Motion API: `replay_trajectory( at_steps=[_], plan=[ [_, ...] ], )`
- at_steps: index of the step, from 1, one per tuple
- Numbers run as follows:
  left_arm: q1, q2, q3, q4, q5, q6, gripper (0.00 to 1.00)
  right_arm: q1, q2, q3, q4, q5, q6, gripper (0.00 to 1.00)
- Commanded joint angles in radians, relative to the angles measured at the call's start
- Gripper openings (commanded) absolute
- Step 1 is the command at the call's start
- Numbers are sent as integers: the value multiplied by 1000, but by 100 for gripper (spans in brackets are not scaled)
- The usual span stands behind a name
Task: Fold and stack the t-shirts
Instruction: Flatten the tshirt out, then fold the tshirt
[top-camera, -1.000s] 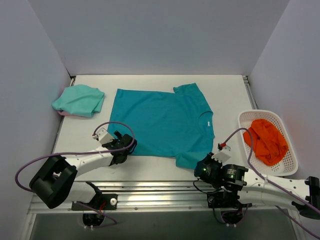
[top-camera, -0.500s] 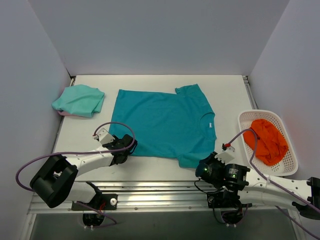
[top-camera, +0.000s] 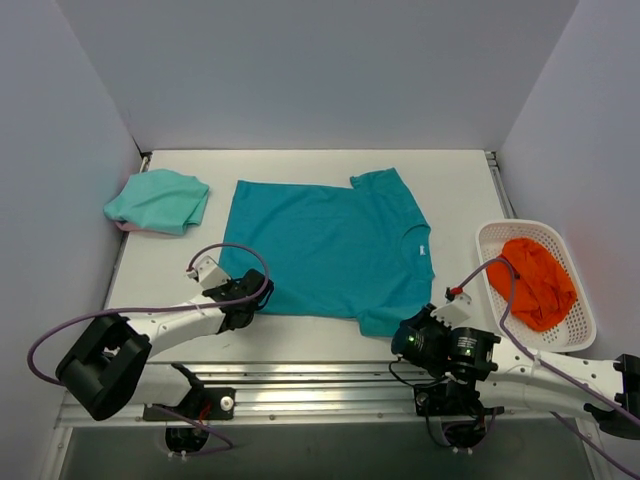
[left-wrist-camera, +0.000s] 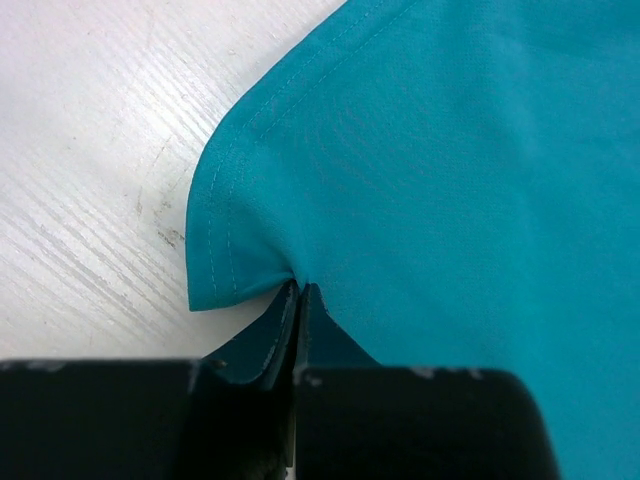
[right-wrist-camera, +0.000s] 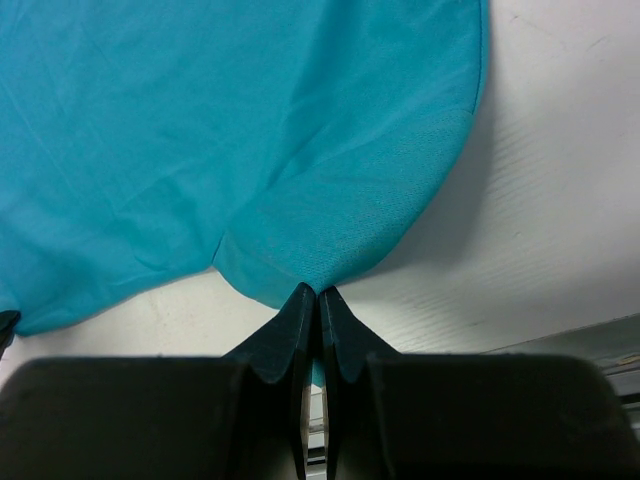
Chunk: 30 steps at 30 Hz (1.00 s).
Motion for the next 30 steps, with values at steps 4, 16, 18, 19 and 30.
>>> replay_trajectory(
  at_steps=[4, 16, 18, 19, 30],
  plan=[
    [-6, -182, 4, -74, 34, 70, 2, -4, 11, 67, -91, 89, 45, 0],
    [135, -269, 121, -40, 182, 351, 2, -9, 146, 257, -169, 266, 56, 0],
    [184, -237, 125, 33, 269, 401, 2, -11, 173, 279, -160, 293, 48, 0],
    [212, -229, 138, 58, 280, 420, 2, -20, 208, 305, -152, 316, 36, 0],
    [289, -139, 237, 109, 330, 506, 2, -280, 433, 438, 160, 323, -431, 0]
  ],
)
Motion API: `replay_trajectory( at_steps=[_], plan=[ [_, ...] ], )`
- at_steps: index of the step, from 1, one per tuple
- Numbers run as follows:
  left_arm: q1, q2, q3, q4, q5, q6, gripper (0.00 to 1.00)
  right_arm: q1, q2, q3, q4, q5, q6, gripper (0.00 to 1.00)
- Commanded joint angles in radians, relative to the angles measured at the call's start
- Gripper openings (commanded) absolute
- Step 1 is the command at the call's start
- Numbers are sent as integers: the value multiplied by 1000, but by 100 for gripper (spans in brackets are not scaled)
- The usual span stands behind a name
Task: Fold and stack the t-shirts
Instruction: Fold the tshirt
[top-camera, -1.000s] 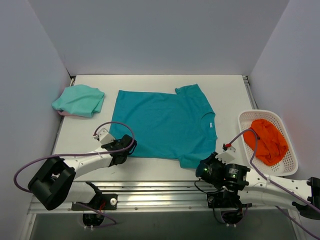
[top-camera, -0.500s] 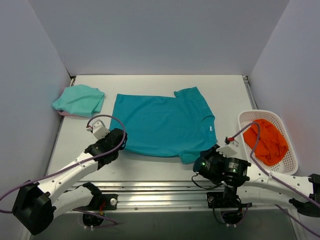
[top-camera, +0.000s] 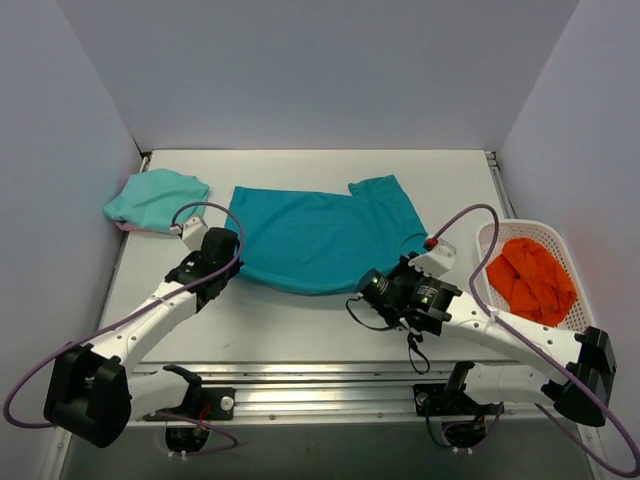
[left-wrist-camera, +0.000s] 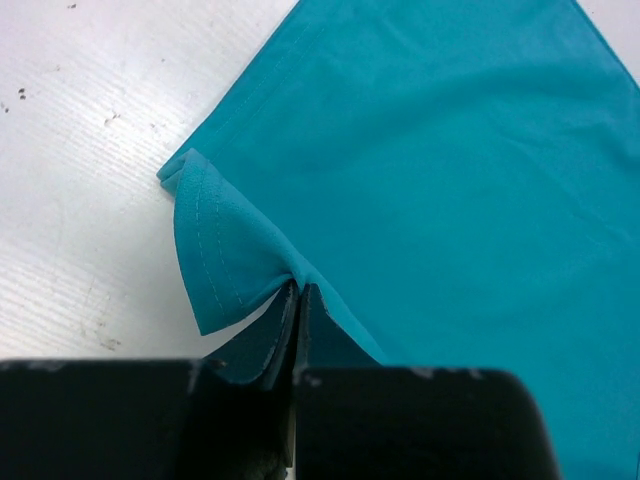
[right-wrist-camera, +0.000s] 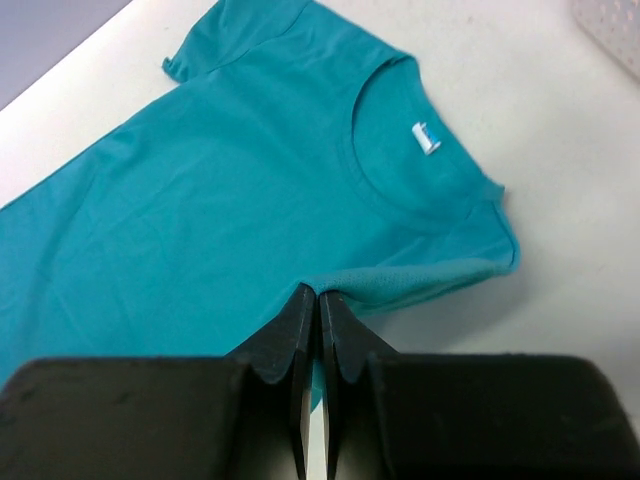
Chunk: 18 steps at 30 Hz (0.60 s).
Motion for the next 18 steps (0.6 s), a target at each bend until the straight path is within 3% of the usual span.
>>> replay_trajectory(
  at_steps=[1, 7, 18],
  plan=[
    [23, 31, 67, 70, 34, 60, 2, -125, 21, 27, 199, 24, -277, 0],
    [55, 100, 88, 119, 74, 92, 2, -306, 87, 26, 347, -94, -447, 0],
    [111, 365, 185, 231, 192, 124, 2, -426, 366, 55, 515, -215, -517, 0]
  ],
)
